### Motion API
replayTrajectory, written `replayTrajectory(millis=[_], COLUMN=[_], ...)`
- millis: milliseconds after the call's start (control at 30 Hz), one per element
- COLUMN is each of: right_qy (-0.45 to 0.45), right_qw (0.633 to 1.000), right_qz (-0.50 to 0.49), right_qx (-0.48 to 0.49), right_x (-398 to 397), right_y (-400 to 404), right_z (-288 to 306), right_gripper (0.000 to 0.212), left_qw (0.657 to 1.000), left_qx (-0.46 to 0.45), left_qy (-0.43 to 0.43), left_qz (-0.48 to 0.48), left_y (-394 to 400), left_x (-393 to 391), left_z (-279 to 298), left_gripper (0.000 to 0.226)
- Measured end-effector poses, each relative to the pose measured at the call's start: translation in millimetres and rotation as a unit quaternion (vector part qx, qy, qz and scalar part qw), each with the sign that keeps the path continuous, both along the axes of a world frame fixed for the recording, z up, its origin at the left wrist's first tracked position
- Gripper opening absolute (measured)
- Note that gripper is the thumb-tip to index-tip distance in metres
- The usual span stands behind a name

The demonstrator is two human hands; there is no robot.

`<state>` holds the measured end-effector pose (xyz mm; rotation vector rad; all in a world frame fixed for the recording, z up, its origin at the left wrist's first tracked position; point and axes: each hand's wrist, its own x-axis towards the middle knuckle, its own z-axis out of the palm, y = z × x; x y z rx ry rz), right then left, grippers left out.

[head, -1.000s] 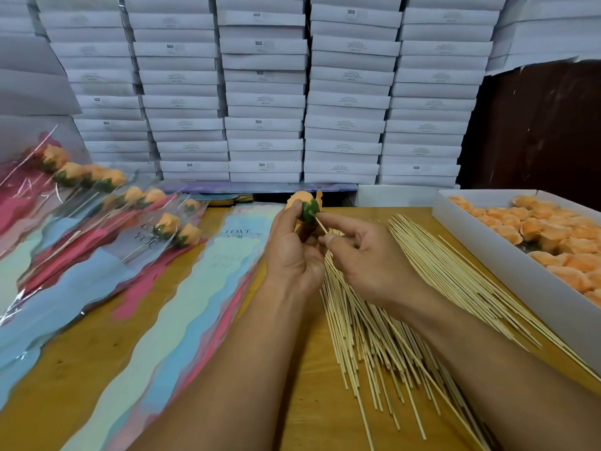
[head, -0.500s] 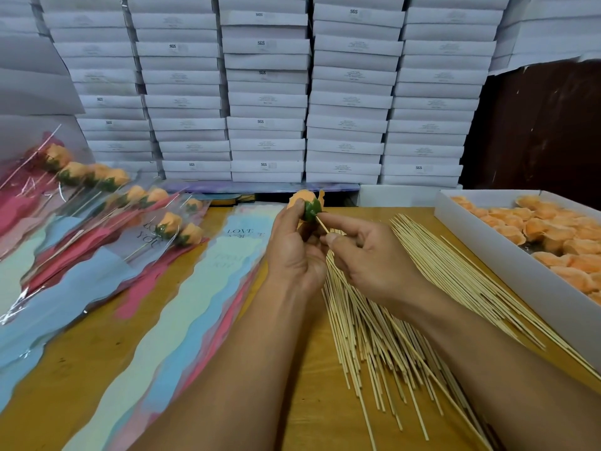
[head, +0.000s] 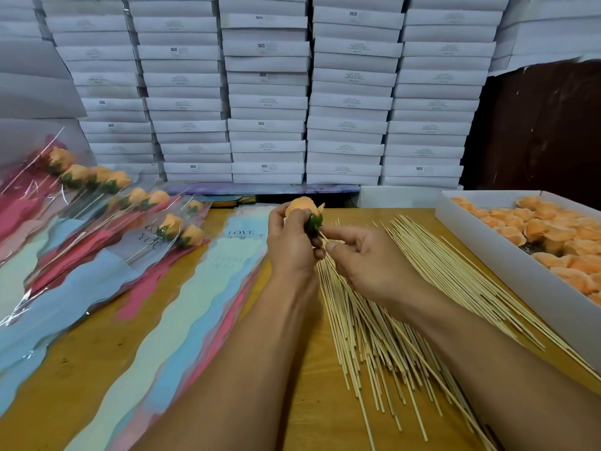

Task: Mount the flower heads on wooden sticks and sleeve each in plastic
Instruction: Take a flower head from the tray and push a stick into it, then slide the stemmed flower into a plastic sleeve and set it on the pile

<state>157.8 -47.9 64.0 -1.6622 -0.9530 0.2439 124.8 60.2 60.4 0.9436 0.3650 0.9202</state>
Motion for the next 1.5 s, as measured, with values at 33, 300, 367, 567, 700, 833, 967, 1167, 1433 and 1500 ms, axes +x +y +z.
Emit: replayTrajectory(millis=[33,300,367,567,700,833,967,1167,1433,1500], right_qy=[0.004,-0.006,-0.016,0.035,0.129,0.193,0.228,0.237,0.208,0.204], right_qw=[1.000,1.000,0.999,0.999,0.983,0.964,0.960,0.963,0.973,0.974], right_qz=[0.000,-0.001,-0.005,-0.028,-0.108,-0.155,-0.137,-0.109,-0.089,-0.085], right_qx=[-0.005,-0.027,-0.028,-0.012,0.067,0.101,0.085,0.062,0.043,0.039], right_x=[0,-6,-6,-6,9,27,36,41,40,41], right_y=[0,1,2,4,-6,-15,-15,-15,-14,-13], right_z=[0,-2,-3,-4,6,7,2,-2,-6,-7], right_gripper=[0.034,0.032,0.030,0.017,0.019,0.015,0.021,0.019,0.020,0.020], left_qw=[1.000,0.998,0.998,0.997,0.977,0.888,0.710,0.559,0.507,0.523], left_qx=[0.019,0.042,0.041,0.054,0.140,0.311,0.491,0.607,0.601,0.594], left_qy=[0.011,0.037,0.041,0.056,0.161,0.340,0.499,0.565,0.618,0.611], left_qz=[0.009,0.029,0.031,0.026,0.009,-0.006,-0.072,0.005,0.005,-0.006], left_y=[-1,-3,-3,-4,-17,-27,-37,45,153,157], left_x=[0,0,-2,-4,-5,-1,-7,-32,-76,-79], left_z=[0,-5,-6,-7,-9,2,35,37,-24,-37], left_gripper=[0.014,0.018,0.019,0.014,0.043,0.068,0.051,0.025,0.040,0.041])
